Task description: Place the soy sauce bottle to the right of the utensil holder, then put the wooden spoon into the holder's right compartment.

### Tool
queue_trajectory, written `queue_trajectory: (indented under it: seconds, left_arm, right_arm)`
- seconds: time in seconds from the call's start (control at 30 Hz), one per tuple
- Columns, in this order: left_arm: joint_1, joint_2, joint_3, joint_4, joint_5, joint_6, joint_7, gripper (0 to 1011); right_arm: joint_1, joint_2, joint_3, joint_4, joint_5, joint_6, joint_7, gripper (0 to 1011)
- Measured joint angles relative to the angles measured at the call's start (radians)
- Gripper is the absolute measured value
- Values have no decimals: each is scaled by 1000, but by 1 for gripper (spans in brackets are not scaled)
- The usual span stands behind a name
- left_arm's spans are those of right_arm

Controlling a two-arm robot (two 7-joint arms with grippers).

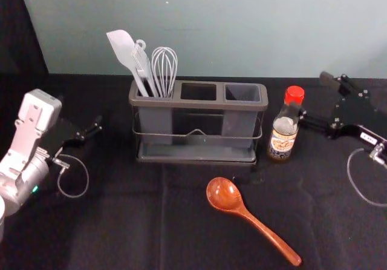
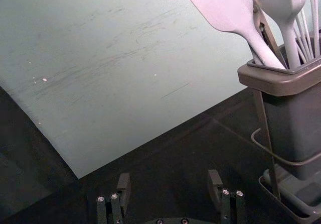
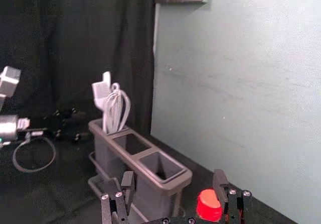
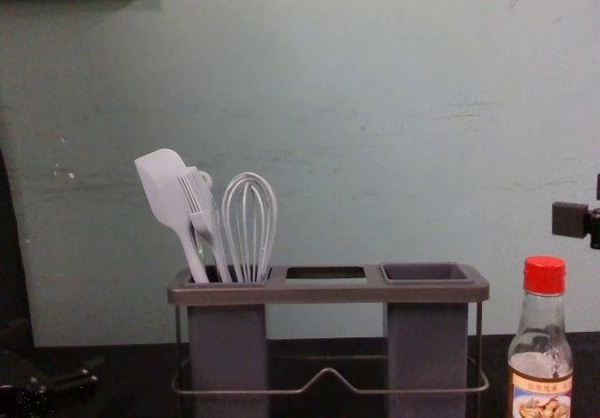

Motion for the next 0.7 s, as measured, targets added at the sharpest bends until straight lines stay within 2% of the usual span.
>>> queue_trajectory:
  seconds: [0.1, 0.2, 0.4, 0.5, 0.53, 0.6, 0.63, 0.7]
  left_arm:
    - [0, 0, 0, 0, 0, 0, 0, 1005]
    - [0, 0, 0, 0, 0, 0, 0, 1005]
    - [0, 0, 0, 0, 0, 0, 0, 1005]
    - [0, 0, 0, 0, 0, 0, 0, 1005]
    - [0, 0, 0, 0, 0, 0, 0, 1005]
    - [0, 0, 0, 0, 0, 0, 0, 1005]
    - [0, 0, 0, 0, 0, 0, 0, 1005]
    - [0, 0, 0, 0, 0, 0, 0, 1005]
  right_arm:
    - [-29, 32, 0, -74, -28, 43, -30, 1002]
    - [-43, 45, -5, -112, -49, 66, -47, 1003]
    - [-43, 76, -46, -192, -88, 165, -59, 1003]
    - [-27, 84, -80, -220, -94, 232, -54, 1003]
    - [-11, 84, -106, -231, -96, 283, -54, 1003]
    - [10, 79, -135, -235, -94, 342, -53, 1003]
    - [34, 67, -165, -234, -89, 401, -54, 1003]
    - [59, 52, -194, -229, -82, 466, -59, 1003]
